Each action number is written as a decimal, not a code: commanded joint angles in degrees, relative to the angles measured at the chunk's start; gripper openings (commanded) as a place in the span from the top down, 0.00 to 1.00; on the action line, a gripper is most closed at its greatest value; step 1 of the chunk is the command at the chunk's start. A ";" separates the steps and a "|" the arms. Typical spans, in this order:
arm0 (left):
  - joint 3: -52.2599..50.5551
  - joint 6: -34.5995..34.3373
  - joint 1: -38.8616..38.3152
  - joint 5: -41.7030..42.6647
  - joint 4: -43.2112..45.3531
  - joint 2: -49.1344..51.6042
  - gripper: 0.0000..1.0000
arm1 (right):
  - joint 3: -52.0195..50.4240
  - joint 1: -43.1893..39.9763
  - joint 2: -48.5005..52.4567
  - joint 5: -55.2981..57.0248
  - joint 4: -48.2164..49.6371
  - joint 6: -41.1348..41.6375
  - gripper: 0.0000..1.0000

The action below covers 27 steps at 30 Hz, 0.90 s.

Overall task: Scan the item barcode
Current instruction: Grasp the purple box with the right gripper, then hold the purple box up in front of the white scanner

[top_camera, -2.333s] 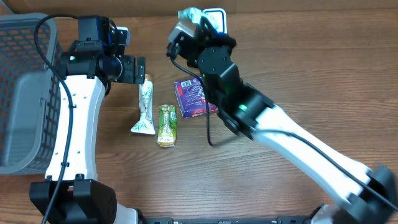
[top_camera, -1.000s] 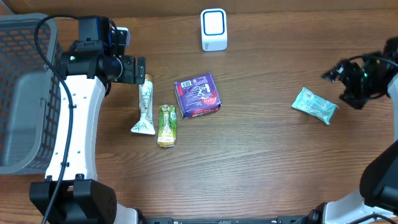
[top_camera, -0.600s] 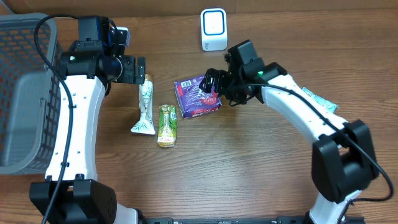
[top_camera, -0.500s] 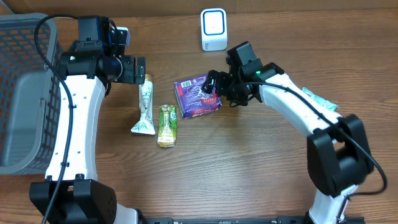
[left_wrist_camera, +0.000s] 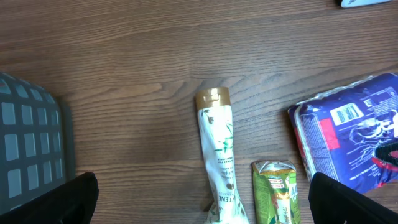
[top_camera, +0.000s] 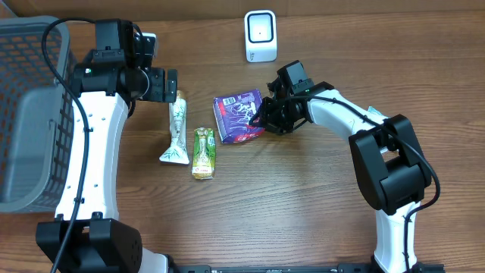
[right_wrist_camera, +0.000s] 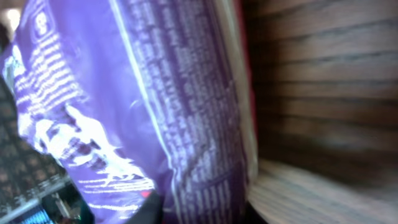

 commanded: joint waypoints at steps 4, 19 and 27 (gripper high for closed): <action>0.42 -1.03 0.22 0.04 0.02 -1.29 0.01 | 1.18 -1.68 -1.46 -2.40 -3.65 -5.92 0.96; 0.42 -1.03 0.22 0.04 0.02 -1.29 0.00 | 1.64 -2.29 -36.74 30.16 -11.30 -6.56 0.96; 0.42 -1.03 0.22 0.04 0.02 -1.29 0.00 | 1.64 -2.36 -43.21 30.21 -10.62 -5.42 0.96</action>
